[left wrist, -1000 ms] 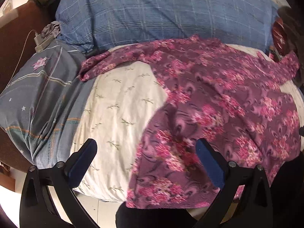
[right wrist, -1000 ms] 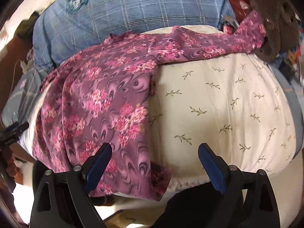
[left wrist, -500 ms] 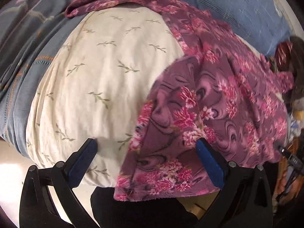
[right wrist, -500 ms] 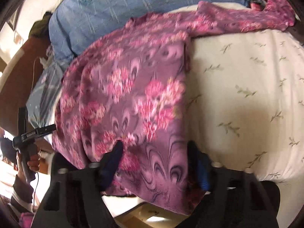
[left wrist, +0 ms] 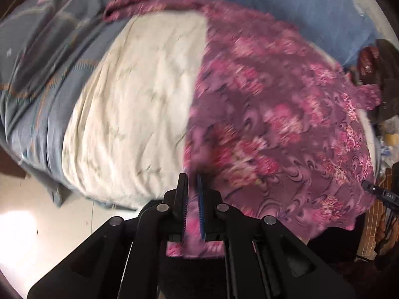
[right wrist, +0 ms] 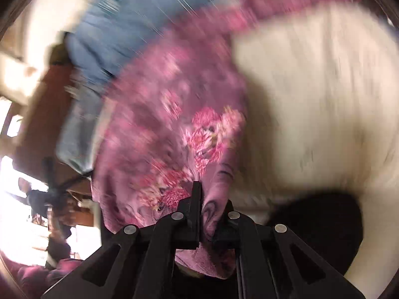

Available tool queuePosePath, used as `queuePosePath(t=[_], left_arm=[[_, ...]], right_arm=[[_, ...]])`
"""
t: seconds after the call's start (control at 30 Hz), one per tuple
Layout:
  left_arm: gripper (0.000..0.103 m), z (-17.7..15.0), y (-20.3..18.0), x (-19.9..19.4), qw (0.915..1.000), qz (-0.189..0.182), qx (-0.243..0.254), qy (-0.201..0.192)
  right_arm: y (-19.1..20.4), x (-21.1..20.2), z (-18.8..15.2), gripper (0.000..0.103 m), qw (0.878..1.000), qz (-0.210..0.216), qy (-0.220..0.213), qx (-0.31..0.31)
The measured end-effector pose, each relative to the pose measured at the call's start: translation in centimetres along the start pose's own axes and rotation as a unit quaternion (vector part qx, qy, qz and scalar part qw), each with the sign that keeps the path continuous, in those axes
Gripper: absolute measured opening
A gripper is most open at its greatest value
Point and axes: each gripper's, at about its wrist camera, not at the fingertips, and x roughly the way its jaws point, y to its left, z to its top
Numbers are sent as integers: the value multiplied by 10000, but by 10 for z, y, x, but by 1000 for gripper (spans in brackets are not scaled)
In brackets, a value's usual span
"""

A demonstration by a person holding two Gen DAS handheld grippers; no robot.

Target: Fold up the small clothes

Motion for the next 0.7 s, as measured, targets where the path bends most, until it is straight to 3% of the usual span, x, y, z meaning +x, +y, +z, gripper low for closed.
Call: queuePosePath(t=[0.07, 0.13, 0.17, 0.2, 0.27, 0.37, 0.47, 0.53, 0.57, 0.6, 0.67, 0.7], left_arm=[[6, -2, 3, -6, 9999, 0, 108, 41], [12, 3, 2, -22, 9993, 45, 278, -259], [27, 10, 0, -30, 9985, 70, 310, -436], [49, 19, -2, -36, 9976, 51, 315, -611], [61, 39, -12, -43, 9946, -65, 302, -994], [61, 75, -32, -33, 9929, -389, 264, -1093], [61, 97, -50, -9, 9940, -716, 99, -826], [61, 104, -64, 6, 9941, -864, 8, -654], [61, 107, -69, 12, 9941, -916, -40, -578], [61, 108, -74, 16, 9940, -949, -66, -538], [61, 109, -79, 19, 9937, -990, -72, -515], [61, 110, -79, 20, 9940, -963, -54, -525]], right_arm=[[-6, 8, 2, 11, 9994, -286, 116, 137], [-3, -7, 14, 12, 9992, -286, -239, 119], [-1, -19, 25, 17, 9980, -245, -575, 131], [-1, -27, 36, 29, 9966, -190, -784, 161], [-1, -39, 64, 43, 9909, -5, -1319, 255], [-3, -21, 110, 46, 9871, 59, -1539, 424], [-3, 10, 147, 46, 9850, -134, -1624, 571], [-2, 32, 160, 44, 9862, -192, -1514, 646], [0, 42, 164, 32, 9872, -236, -1445, 628], [5, 48, 166, 4, 9872, -354, -1467, 527], [12, 48, 174, 4, 9868, -585, -1481, 308], [10, 37, 176, 4, 9822, -594, -1747, 359]])
